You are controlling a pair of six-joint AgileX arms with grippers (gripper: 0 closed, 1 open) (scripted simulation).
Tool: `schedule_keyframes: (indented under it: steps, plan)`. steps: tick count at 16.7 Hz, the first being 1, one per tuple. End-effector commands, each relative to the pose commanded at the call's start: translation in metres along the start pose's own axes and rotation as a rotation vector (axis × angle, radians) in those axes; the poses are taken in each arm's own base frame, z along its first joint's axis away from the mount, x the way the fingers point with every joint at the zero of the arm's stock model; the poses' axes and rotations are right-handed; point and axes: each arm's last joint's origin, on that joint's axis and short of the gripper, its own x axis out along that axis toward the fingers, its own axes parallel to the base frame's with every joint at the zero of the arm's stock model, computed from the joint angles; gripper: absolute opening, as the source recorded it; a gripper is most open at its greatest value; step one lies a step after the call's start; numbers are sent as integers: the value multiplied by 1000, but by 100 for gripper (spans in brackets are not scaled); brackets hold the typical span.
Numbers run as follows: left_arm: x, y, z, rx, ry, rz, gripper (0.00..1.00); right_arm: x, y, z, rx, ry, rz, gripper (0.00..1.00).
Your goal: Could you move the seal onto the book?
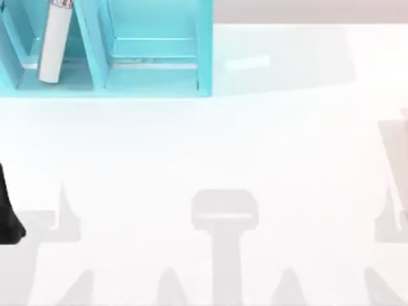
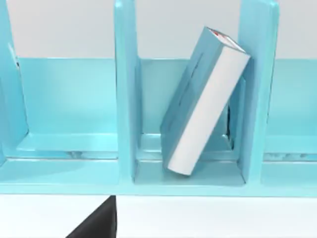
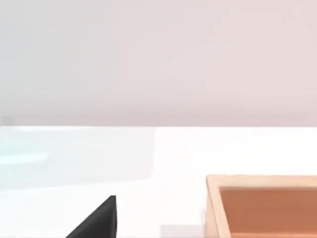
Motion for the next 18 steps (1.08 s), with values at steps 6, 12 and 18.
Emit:
schedule_keyframes:
  steps: [6,12,18]
  plan:
    - [5,-1,14,22,-17,1,100,0,0,0,0,0,0,100]
    - [45,-4,53,106,-19,8,100,0,0,0,0,0,0,100]
    - [138,-14,53,221,34,16,100,0,0,0,0,0,0,100]
